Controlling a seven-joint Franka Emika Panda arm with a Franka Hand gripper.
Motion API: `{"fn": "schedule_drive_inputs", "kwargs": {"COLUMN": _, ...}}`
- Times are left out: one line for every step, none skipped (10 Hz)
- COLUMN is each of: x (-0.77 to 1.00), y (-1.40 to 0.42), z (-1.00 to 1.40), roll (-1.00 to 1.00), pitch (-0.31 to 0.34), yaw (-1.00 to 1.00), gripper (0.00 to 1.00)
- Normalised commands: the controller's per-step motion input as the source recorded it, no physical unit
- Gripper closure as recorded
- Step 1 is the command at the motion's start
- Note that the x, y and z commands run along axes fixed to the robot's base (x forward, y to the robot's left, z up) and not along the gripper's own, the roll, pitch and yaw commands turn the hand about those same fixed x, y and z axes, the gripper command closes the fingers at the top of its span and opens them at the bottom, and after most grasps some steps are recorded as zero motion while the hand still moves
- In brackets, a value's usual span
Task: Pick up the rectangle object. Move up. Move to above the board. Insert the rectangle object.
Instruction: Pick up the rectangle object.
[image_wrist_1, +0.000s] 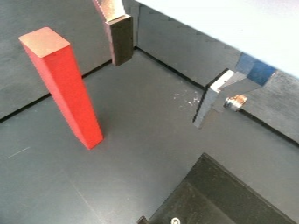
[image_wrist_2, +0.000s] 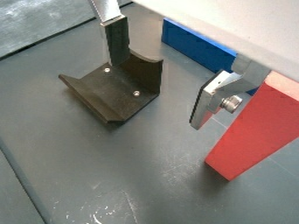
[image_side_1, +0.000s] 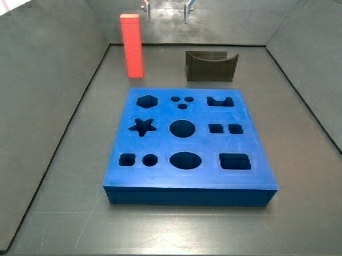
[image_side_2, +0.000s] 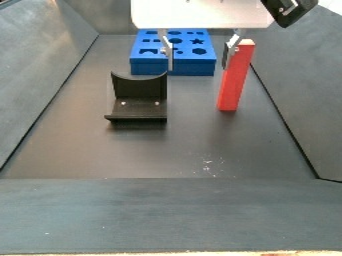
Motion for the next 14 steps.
{"fn": "schedule_drive_inputs", "kwargs": {"x": -0.41, "y": 0.0, "z": -0.1, "roll": 0.0, "pitch": -0.214, "yaw": 0.0, "gripper": 0.0}}
{"fn": "schedule_drive_inputs", "kwargs": {"x": -0.56, "y": 0.0, "z": -0.14, "roll": -0.05, "pitch": -0.266, "yaw": 0.0, "gripper": 0.0}}
{"fn": "schedule_drive_inputs", "kwargs": {"x": -0.61, "y": 0.0, "z": -0.14, "roll": -0.13, "pitch": -0.309, "yaw": 0.0, "gripper": 0.0}}
{"fn": "schedule_drive_inputs", "kwargs": {"x": -0.63, "y": 0.0, "z": -0.12, "roll": -0.15, "pitch": -0.309, "yaw": 0.0, "gripper": 0.0}}
{"fn": "schedule_drive_inputs", "kwargs": {"x": -0.61, "y": 0.0, "z": -0.1, "roll": -0.17, "pitch": -0.329, "yaw": -0.01, "gripper": 0.0}}
{"fn": "schedule_drive_inputs", "kwargs": {"x": -0.58, "y": 0.0, "z": -0.06, "roll": -0.04, "pitch": -0.291, "yaw": -0.06, "gripper": 0.0}}
{"fn": "schedule_drive_inputs", "kwargs": {"x": -0.57, "y": 0.0, "z": -0.06, "roll": -0.03, "pitch": -0.249, "yaw": -0.06, "gripper": 0.0}}
{"fn": "schedule_drive_inputs", "kwargs": {"x": -0.54, "y": 0.0, "z": -0.05, "roll": -0.03, "pitch": -0.231, "yaw": -0.07, "gripper": 0.0}}
{"fn": "schedule_drive_inputs", "kwargs": {"x": -0.49, "y": 0.0, "z": -0.04, "roll": -0.08, "pitch": -0.254, "yaw": -0.04, "gripper": 0.0}}
{"fn": "schedule_drive_inputs", "kwargs": {"x": -0.44, "y": -0.03, "z": -0.05, "roll": -0.1, "pitch": -0.294, "yaw": 0.0, "gripper": 0.0}}
{"fn": "schedule_drive_inputs", "kwargs": {"x": -0.37, "y": -0.09, "z": -0.07, "roll": -0.13, "pitch": -0.32, "yaw": 0.0, "gripper": 0.0}}
{"fn": "schedule_drive_inputs", "kwargs": {"x": -0.25, "y": -0.19, "z": -0.03, "roll": -0.12, "pitch": -0.294, "yaw": 0.0, "gripper": 0.0}}
{"fn": "schedule_drive_inputs", "kwargs": {"x": -0.16, "y": -0.18, "z": 0.0, "roll": -0.17, "pitch": -0.294, "yaw": 0.0, "gripper": 0.0}}
{"fn": "schedule_drive_inputs", "kwargs": {"x": -0.08, "y": -0.21, "z": 0.0, "roll": -0.17, "pitch": -0.286, "yaw": 0.0, "gripper": 0.0}}
